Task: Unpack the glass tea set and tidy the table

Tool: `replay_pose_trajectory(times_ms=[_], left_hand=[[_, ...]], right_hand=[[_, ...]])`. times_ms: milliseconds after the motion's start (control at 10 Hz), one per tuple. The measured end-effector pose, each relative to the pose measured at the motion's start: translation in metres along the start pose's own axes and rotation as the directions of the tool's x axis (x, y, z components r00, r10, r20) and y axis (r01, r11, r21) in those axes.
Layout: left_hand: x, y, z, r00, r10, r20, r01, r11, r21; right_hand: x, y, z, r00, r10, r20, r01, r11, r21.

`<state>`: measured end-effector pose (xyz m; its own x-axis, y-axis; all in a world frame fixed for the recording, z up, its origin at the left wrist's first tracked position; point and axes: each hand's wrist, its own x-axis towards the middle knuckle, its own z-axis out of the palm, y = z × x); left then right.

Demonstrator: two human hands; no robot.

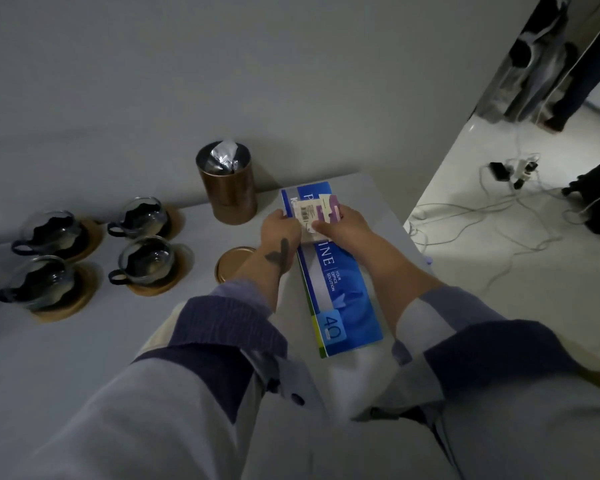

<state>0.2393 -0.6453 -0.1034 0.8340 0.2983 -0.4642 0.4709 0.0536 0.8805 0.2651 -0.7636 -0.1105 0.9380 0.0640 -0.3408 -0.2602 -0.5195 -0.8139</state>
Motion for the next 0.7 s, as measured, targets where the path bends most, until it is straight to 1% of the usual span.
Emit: replay_pose_trajectory(times_ms=[100,200,300,400,500,600,700], left_hand=[[0.033,0.01,0.01,0.999,-0.004,-0.048,0.001,0.998,-0.056],[0.06,0.013,0.015,0.995,-0.013,-0.103,0.006,0.998,-0.068],[0.075,0.01,0.019,0.993,-0.037,-0.11,0.023,0.992,-0.125],[0.079,0.007,0.022,0.996,-0.034,-0.08,0.022,0.989,-0.146],[0.074,0.011,0.017,0.999,0.006,-0.043,-0.011,0.995,-0.102],[0.063,0.019,0.01,0.999,0.035,0.004,-0.036,0.999,0.041],[0.043,0.025,-0.003,0.997,0.064,0.032,-0.067,0.988,0.139]], right_hand=[[0.05,0.001,0.009,0.996,-0.039,-0.078,0.028,0.99,-0.138],[0.09,0.007,0.021,0.993,-0.053,-0.107,0.037,0.988,-0.149],[0.106,0.003,0.031,0.984,-0.097,-0.149,0.055,0.962,-0.266],[0.117,0.004,0.039,0.976,-0.134,-0.174,0.078,0.952,-0.295],[0.114,-0.003,0.038,0.979,-0.125,-0.161,0.063,0.937,-0.344],[0.106,-0.007,0.032,0.985,-0.131,-0.114,0.076,0.915,-0.396],[0.088,-0.014,0.025,0.986,-0.151,-0.077,0.101,0.887,-0.451]])
